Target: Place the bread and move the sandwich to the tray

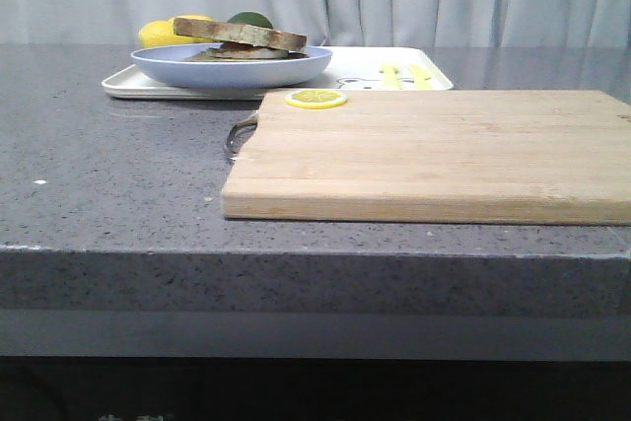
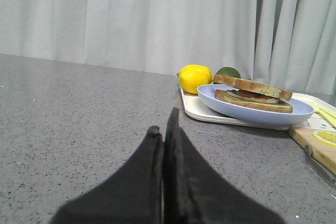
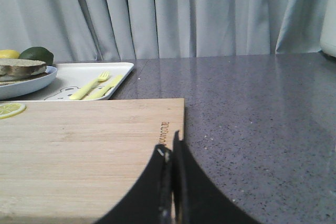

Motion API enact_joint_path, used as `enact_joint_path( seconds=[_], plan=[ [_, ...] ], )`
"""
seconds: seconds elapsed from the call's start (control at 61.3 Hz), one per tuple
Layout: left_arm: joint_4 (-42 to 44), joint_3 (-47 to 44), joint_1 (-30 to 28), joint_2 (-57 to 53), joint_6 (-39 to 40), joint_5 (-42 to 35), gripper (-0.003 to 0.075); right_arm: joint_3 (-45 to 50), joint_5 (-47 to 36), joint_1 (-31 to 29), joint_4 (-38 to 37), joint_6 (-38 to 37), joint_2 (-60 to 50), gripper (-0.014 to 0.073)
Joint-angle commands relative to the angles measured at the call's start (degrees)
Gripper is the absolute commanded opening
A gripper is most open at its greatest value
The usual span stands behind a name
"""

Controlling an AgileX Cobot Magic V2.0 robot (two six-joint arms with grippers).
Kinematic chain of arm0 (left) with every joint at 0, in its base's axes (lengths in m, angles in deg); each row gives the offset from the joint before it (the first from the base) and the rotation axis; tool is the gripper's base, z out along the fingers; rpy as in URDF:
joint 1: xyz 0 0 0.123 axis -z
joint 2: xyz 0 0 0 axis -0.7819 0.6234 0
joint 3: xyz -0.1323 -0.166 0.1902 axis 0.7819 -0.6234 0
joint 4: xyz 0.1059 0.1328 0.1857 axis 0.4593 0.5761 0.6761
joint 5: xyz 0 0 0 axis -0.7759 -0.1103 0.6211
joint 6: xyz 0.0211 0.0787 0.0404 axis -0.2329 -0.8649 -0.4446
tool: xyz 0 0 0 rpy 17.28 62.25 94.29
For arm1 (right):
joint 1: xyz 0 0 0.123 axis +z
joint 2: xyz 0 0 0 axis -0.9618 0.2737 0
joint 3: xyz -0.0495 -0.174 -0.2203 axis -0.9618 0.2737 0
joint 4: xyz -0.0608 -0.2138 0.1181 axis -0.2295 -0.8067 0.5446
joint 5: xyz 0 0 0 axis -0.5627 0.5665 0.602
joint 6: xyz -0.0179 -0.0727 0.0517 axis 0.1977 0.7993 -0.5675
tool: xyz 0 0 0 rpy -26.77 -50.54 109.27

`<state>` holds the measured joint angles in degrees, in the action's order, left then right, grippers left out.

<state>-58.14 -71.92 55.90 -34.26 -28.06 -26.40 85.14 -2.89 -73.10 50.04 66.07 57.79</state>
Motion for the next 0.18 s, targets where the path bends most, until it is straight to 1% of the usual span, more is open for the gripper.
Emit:
enact_joint_path(
  seconds=[0.0, 0.163],
  plan=[
    [0.0, 0.0, 0.0, -1.3, 0.4, -4.6, -0.0020, -0.1, -4.9, -0.4, -0.8, 0.0, -1.0, -0.0066],
    [0.0, 0.0, 0.0, -1.3, 0.4, -4.6, -0.0020, -0.1, -4.9, -0.4, -0.8, 0.0, -1.0, -0.0066]
  ],
)
